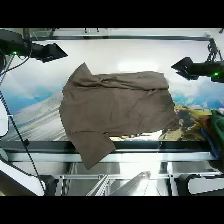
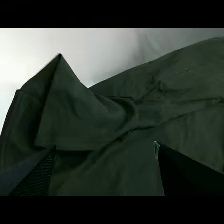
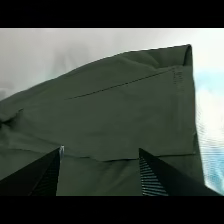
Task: Fold the shirts.
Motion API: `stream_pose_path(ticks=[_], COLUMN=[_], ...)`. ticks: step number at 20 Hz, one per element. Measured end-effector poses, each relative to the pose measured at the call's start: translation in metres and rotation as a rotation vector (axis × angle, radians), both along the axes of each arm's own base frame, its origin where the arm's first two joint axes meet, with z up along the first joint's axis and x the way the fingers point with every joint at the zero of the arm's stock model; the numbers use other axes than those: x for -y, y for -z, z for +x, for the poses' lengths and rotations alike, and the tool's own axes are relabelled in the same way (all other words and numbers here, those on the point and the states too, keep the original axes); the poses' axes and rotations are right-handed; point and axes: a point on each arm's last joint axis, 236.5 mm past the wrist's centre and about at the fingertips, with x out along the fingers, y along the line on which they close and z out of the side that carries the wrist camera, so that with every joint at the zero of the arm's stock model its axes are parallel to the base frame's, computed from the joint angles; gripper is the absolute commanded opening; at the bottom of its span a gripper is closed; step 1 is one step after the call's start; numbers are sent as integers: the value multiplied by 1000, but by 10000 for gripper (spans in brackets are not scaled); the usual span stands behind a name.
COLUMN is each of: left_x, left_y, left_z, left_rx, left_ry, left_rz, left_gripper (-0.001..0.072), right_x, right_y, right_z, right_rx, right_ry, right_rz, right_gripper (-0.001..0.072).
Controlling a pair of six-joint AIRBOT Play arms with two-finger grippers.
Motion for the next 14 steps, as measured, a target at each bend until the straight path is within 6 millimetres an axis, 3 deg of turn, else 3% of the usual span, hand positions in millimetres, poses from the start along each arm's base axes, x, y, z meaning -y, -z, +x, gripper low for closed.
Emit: stream_pose_path(ticks=[2, 4, 6, 11, 14], left_x=[-23, -42, -50, -36, -21], left_y=[5, 19, 42, 106, 144], left_z=[-11, -40, -86, -212, -264], left_rx=[-70, -194, -361, -696, -804], left_ry=[-56, -93, -107, -202, -283], left_rz=[-23, -59, -101, -223, -260], left_gripper=[697, 696, 519, 523, 522], right_x=[19, 38, 54, 66, 60], right_y=[-8, -11, -6, 31, 44], right_z=[-10, -28, -52, -114, -131], right_rx=[-8, -48, -112, -262, -291], right_ry=[11, 15, 24, 39, 39], right_rz=[-22, -29, -17, 39, 67], right_gripper=[525, 516, 458, 462, 462])
